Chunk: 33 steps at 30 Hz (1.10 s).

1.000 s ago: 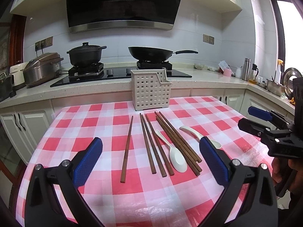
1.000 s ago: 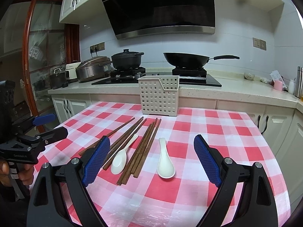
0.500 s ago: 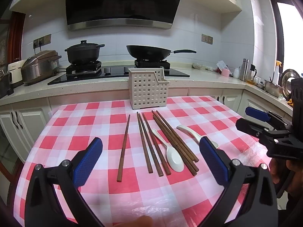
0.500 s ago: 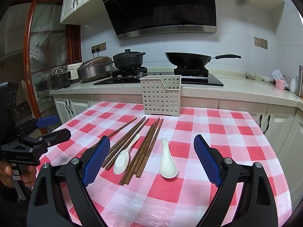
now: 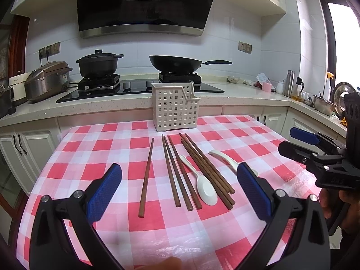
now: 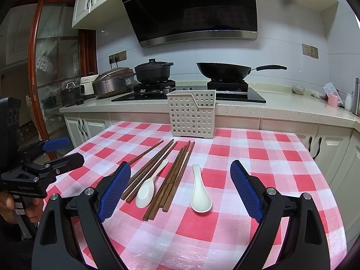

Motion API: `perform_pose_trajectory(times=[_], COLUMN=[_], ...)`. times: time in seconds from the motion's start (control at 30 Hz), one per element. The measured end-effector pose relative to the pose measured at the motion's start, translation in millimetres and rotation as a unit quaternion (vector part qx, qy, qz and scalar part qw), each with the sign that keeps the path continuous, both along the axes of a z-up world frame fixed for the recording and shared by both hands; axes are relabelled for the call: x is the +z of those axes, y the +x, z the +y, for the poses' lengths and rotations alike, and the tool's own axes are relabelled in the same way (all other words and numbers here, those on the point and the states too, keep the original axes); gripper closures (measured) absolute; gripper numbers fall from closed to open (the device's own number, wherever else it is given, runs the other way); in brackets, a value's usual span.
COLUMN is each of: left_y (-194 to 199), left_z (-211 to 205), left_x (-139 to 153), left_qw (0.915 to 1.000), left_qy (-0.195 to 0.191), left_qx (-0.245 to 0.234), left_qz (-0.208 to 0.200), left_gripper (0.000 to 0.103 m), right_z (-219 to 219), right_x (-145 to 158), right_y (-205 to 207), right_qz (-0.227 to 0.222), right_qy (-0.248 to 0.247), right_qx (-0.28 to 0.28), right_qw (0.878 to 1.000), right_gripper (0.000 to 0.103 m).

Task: Organize utensils

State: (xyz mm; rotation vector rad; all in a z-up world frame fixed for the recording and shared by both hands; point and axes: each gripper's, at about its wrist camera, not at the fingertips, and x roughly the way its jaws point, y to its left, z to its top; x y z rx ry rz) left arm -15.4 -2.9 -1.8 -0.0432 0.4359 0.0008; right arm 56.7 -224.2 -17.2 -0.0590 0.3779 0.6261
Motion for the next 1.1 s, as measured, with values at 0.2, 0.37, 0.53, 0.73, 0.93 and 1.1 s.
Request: perform_pose_trajectory(times=[0.2, 0.37, 0.53, 0.73, 0.93, 1.1], left_y=[-0.3, -0.3, -0.2, -0.3, -0.6, 0.1], left_z=[0.2, 0.4, 0.1, 0.0, 0.0, 0.5], left_x=[0.2, 0.4, 0.6, 0.8, 0.9, 1.8], left_qw=[1.0, 1.0, 1.0, 1.0, 1.0, 1.0], left_qy=[0.0, 0.0, 0.0, 0.0, 0.0, 0.001], left_qx=[0.001, 0.001, 0.0, 0.001, 0.0, 0.0], left_qz=[0.0, -0.001, -0.001, -0.001, -0.001, -0.002], left_gripper=[0.004, 0.004, 0.004, 0.004, 0.004, 0.004], right_z=[0.2, 0.7, 2.1, 1.9, 2.4, 2.4], right_x=[-0.1, 0.2, 0.4, 0.3, 0.3, 0.5], right_y=[-0.2, -0.2, -1.1, -0.4, -0.7, -0.8], right_qz=[0.001, 0.0, -0.001, 0.0, 0.0, 0.0], right_qy=[0.0, 0.0, 0.0, 0.0, 0.001, 0.0], right_qx=[0.001, 0.001, 0.003, 0.002, 0.002, 0.003], right_qw=[1.0, 1.0, 1.0, 1.0, 1.0, 1.0], right_gripper=[0.018, 0.018, 0.018, 0.018, 0.018, 0.018])
